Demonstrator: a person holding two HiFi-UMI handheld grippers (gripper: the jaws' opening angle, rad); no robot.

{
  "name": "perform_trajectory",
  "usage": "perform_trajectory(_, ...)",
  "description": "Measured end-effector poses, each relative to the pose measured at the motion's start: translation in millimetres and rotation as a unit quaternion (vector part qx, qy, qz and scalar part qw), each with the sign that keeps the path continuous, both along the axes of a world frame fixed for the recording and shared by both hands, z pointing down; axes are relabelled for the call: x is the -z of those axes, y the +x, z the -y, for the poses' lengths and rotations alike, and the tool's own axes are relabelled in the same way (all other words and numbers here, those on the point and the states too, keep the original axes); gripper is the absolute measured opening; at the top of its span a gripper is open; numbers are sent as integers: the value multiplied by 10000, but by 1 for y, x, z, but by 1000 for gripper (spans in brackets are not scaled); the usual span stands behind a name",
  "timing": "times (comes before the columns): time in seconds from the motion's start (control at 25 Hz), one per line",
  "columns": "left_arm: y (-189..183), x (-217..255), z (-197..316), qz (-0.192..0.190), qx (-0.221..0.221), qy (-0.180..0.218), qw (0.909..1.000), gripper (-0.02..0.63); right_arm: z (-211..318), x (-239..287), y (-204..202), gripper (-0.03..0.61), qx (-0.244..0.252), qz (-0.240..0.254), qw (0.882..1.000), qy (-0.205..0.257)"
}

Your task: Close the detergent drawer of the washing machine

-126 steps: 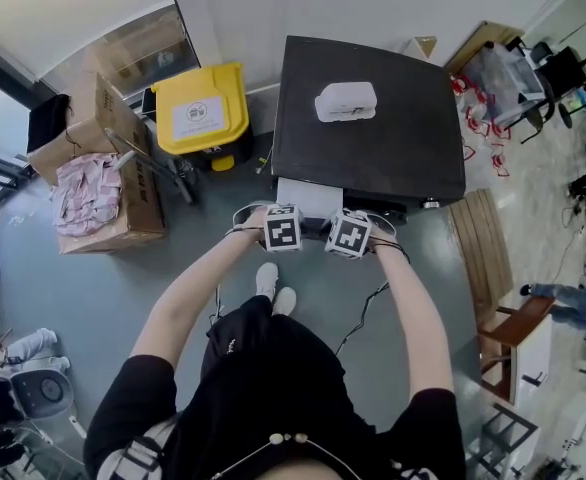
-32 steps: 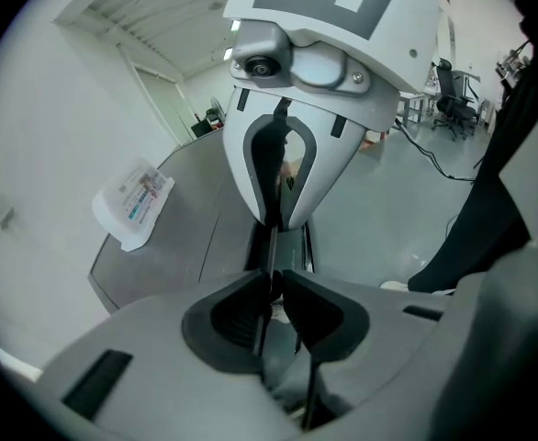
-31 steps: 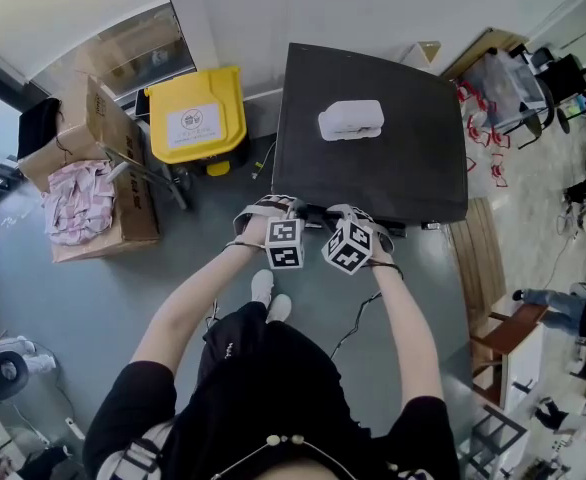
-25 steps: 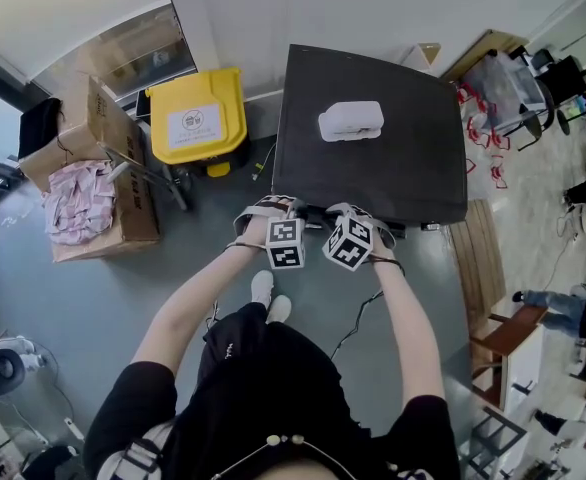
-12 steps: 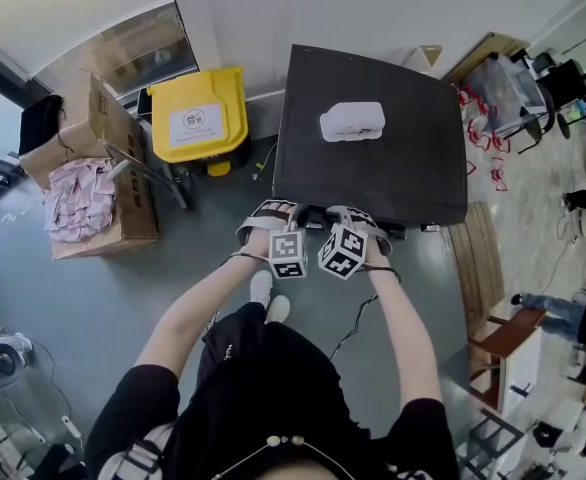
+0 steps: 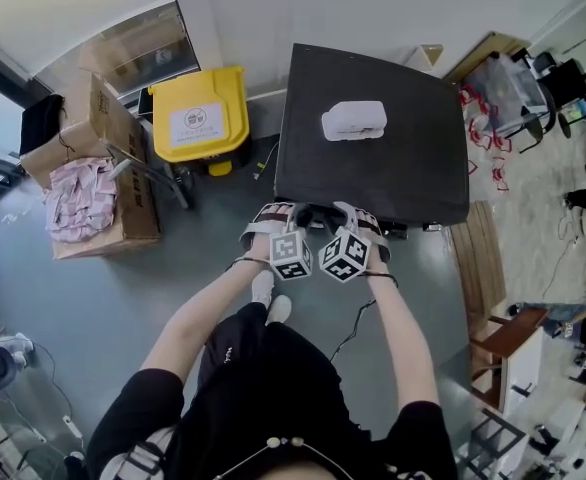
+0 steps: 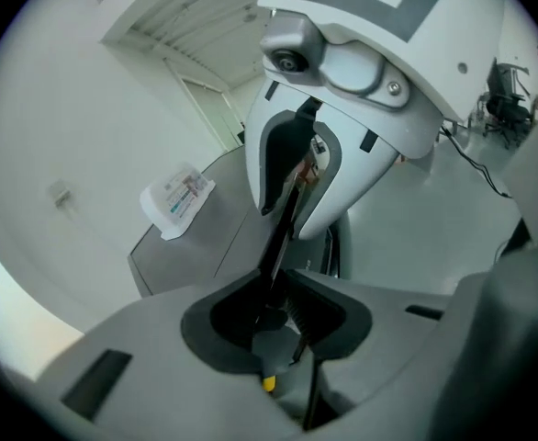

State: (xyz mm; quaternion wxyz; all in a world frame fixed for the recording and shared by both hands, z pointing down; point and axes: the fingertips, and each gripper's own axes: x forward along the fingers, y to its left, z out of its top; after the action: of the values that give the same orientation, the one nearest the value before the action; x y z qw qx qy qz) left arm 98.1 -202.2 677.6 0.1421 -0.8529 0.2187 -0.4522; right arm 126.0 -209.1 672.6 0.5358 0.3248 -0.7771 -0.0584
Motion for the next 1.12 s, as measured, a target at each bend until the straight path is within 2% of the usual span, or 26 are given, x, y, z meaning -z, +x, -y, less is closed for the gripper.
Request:
perform_trajectory(0.2, -7, 7, 5, -420, 497, 87, 9978, 83, 3, 0, 1, 150, -440, 394, 9982, -132)
perform_trajectory(0.32, -14, 10, 8, -561, 721, 114, 9958, 83, 5, 0, 2, 155, -612, 523, 9967, -128)
perform_trajectory(0.52, -19, 13, 11, -658, 928, 128, 9934, 83, 16, 0, 6, 154, -1212, 792, 9894, -83)
perform_trajectory(0.68, -17, 27, 19, -1101, 1049, -7, 9884, 83, 19, 1, 4, 153, -1117, 746, 9906, -250)
perform_trajectory(0.76, -13, 37, 19, -1365, 1081, -85, 9847, 81, 17, 4, 5, 146, -1175, 905, 9887, -228)
perform_trajectory(0.8, -11, 43, 18, -1537, 1098, -178, 9818, 81, 17, 9, 5, 139, -1311, 1110, 9850, -146)
perform_trajectory(0.88, -9, 56, 16, -1979, 1136, -442, 9726, 75, 17, 33, 4, 24, -1697, 1712, 9703, 189)
perform_trajectory(1.0, -8, 89, 13, -2808, 1155, -734, 9500, 69, 11, 78, 1, 26, -2116, 2722, 9363, 673)
perform_trajectory(1.12, -8, 133, 9, -3431, 1096, -716, 9301, 44, 2, 121, 3, 17, -2313, 3359, 9051, 1201)
